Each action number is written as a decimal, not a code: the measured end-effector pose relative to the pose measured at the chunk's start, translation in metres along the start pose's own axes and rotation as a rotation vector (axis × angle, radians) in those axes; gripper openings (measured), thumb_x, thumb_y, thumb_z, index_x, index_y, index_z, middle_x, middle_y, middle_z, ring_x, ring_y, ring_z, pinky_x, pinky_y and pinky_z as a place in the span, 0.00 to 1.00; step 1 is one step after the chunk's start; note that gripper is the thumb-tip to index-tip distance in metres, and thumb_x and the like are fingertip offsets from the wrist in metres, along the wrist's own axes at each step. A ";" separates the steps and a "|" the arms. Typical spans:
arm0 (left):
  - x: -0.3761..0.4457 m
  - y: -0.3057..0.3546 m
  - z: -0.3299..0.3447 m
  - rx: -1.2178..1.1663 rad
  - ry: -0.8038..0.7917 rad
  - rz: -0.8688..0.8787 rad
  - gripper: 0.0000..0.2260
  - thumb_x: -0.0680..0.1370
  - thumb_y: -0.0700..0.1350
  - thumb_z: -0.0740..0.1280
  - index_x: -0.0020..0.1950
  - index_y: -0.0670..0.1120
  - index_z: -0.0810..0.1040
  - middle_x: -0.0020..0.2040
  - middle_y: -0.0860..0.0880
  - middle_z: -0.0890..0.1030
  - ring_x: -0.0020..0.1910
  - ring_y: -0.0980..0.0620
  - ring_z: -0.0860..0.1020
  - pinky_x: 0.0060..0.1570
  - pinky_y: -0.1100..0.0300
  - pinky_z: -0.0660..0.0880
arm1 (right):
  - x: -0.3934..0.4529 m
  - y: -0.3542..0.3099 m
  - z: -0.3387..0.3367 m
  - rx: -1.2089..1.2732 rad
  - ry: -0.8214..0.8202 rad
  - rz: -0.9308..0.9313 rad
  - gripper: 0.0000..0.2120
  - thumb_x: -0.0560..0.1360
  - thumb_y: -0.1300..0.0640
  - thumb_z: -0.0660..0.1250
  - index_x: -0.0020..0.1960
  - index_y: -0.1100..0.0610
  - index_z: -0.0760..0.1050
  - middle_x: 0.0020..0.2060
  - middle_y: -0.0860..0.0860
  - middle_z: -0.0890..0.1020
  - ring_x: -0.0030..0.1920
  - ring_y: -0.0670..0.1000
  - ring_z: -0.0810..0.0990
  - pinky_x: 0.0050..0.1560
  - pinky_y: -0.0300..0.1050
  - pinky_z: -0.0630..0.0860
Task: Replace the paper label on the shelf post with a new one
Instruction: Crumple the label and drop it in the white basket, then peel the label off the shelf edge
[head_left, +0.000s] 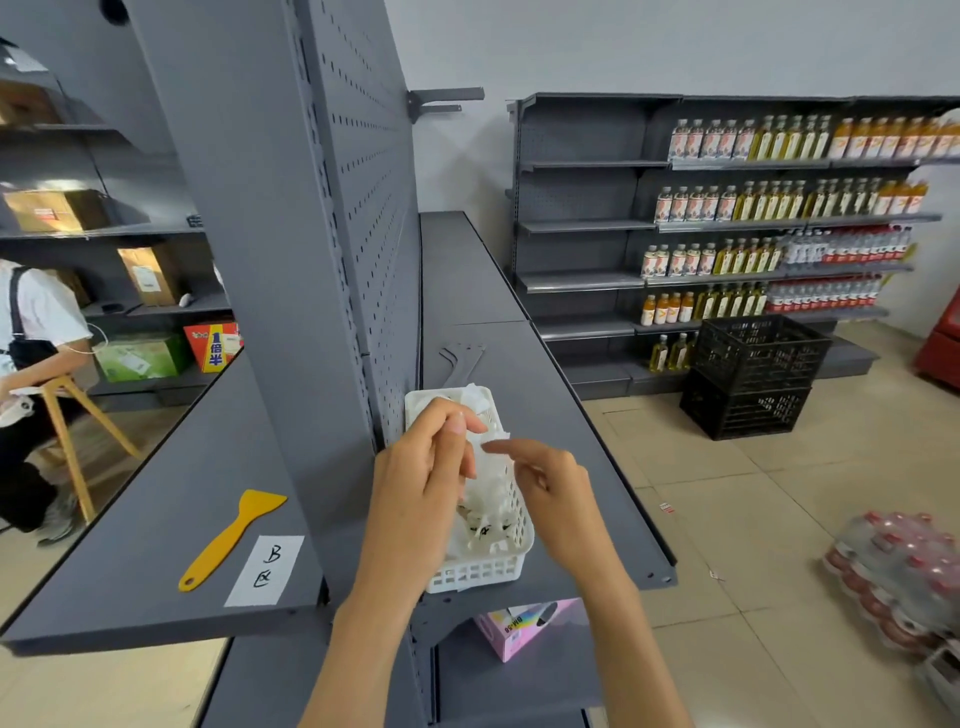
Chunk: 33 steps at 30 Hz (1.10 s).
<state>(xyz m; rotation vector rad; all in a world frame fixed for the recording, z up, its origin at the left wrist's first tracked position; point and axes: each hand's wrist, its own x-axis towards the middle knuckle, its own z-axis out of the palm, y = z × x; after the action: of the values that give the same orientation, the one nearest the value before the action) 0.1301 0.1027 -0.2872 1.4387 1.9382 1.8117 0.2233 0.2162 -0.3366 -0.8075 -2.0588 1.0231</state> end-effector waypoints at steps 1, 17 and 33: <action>0.000 0.000 -0.001 0.007 -0.016 0.004 0.12 0.85 0.44 0.57 0.46 0.49 0.78 0.34 0.46 0.76 0.29 0.54 0.72 0.32 0.60 0.73 | -0.001 -0.006 0.000 0.038 0.033 -0.018 0.20 0.81 0.67 0.57 0.58 0.51 0.83 0.55 0.47 0.86 0.54 0.44 0.83 0.56 0.36 0.78; -0.015 0.015 -0.088 -0.153 -0.203 0.157 0.09 0.84 0.43 0.61 0.50 0.45 0.80 0.34 0.49 0.78 0.32 0.46 0.78 0.35 0.55 0.77 | -0.035 -0.123 0.045 0.239 0.367 -0.222 0.19 0.85 0.57 0.56 0.39 0.63 0.75 0.28 0.48 0.75 0.30 0.44 0.72 0.33 0.40 0.69; -0.021 -0.085 -0.213 -0.099 -0.133 -0.080 0.12 0.84 0.44 0.61 0.52 0.51 0.84 0.27 0.50 0.78 0.26 0.54 0.71 0.34 0.55 0.73 | -0.064 -0.160 0.151 -0.062 0.119 -0.021 0.13 0.84 0.52 0.57 0.49 0.50 0.80 0.31 0.50 0.82 0.33 0.45 0.82 0.44 0.47 0.81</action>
<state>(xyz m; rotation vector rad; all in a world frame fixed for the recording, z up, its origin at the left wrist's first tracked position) -0.0425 -0.0480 -0.3093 1.3920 1.7896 1.7066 0.1049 0.0258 -0.2895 -0.8560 -2.0021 0.8824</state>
